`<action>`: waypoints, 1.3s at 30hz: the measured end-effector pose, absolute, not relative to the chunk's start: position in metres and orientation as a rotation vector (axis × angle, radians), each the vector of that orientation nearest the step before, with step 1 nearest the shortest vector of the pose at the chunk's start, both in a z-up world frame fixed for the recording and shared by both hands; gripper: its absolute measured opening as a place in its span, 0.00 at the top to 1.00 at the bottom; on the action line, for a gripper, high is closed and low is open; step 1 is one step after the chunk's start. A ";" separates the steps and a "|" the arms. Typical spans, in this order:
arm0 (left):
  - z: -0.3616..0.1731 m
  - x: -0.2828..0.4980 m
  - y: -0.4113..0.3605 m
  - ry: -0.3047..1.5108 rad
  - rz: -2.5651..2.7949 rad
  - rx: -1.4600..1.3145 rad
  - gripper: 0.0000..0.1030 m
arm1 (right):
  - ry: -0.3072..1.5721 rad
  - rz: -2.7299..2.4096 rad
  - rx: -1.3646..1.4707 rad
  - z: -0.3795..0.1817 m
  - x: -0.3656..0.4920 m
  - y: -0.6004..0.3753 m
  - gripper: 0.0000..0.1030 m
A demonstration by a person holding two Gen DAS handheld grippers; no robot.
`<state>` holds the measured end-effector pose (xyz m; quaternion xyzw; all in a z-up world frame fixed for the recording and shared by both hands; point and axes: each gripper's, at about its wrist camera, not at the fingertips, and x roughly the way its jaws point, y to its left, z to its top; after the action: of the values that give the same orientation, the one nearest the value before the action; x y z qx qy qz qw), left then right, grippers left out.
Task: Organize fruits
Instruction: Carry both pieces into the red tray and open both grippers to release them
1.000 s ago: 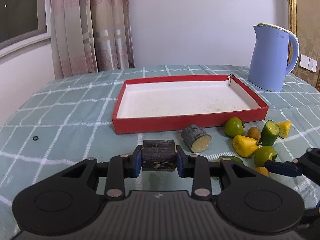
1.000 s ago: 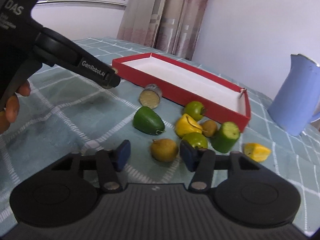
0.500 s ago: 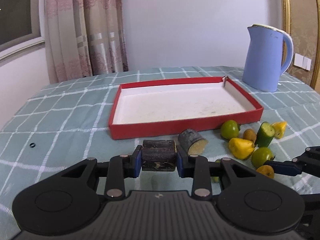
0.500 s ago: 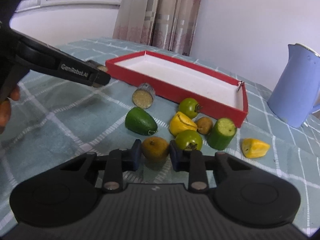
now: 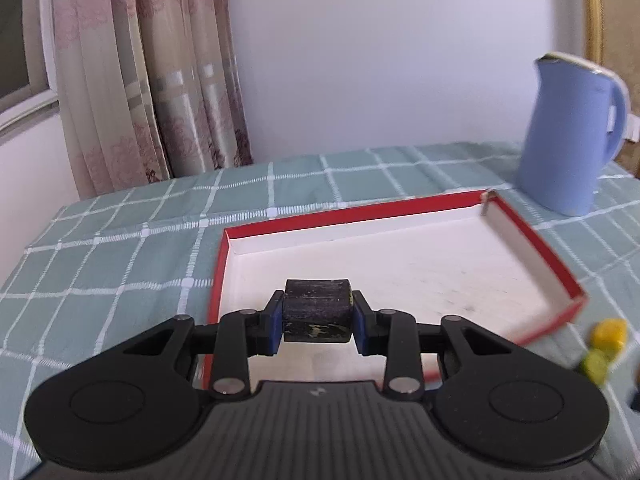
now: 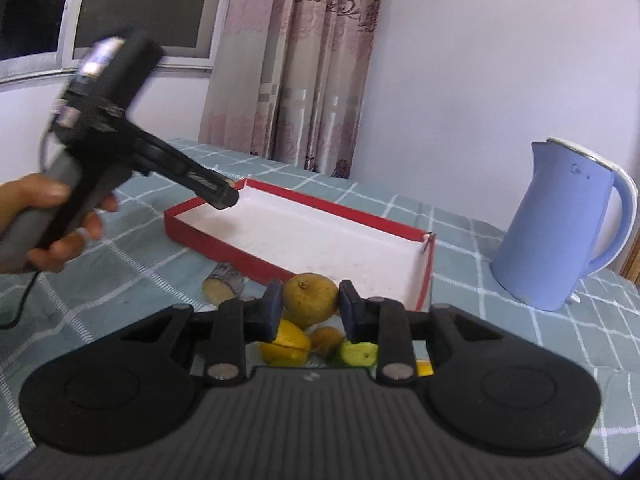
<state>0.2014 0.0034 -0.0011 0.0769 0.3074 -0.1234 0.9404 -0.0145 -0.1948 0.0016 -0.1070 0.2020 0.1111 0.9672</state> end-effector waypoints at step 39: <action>-0.016 0.078 0.049 0.625 -0.022 0.110 0.16 | 0.415 0.144 -0.161 -0.006 0.124 -0.202 0.53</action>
<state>0.0782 0.0490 -0.0160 0.0542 0.3072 -0.0109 0.9501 0.1243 -0.2022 -0.0056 -0.0796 0.2056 0.0715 0.9728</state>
